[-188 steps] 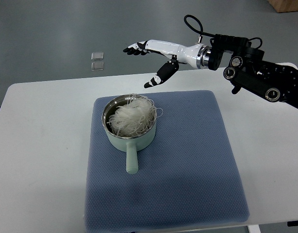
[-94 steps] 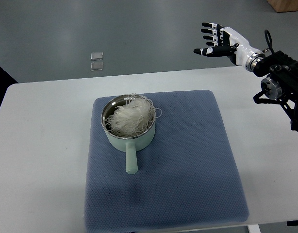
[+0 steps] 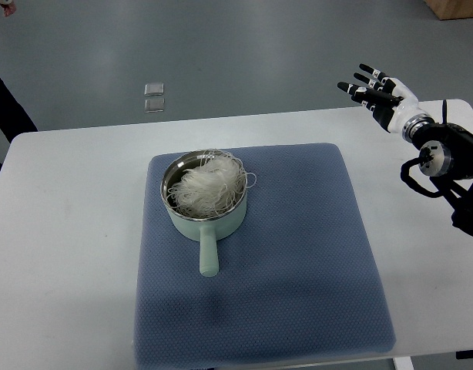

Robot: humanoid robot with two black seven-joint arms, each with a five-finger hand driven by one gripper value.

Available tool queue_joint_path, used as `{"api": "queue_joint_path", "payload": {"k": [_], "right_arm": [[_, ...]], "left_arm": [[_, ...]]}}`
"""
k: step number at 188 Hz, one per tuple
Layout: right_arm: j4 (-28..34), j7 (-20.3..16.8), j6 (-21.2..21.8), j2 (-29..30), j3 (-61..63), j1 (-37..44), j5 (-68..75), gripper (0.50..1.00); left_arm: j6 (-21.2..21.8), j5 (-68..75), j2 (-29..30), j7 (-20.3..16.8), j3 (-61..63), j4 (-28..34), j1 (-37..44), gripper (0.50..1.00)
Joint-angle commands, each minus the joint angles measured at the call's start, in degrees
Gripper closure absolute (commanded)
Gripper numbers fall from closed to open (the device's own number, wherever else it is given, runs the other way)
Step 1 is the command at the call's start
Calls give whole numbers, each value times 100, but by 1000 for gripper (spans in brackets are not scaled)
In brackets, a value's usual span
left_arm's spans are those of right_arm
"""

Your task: Put vermicelli into pot with right hand

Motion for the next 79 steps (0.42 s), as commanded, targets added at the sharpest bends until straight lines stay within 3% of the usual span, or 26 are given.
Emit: {"api": "queue_joint_path", "payload": {"k": [1,9,79], "right_arm": [[9,38,-164,77,31,-36,26,603],[8,64,-173,86,39,-62,26,572],[9,73,-129,121,39,-247,18,572]], "left_arm": [[0,0,0,-8,-2,2,9,500],[0,0,0,-7,-2,2,9,500],[0,0,0,-8,-19,-6,9,500]]}}
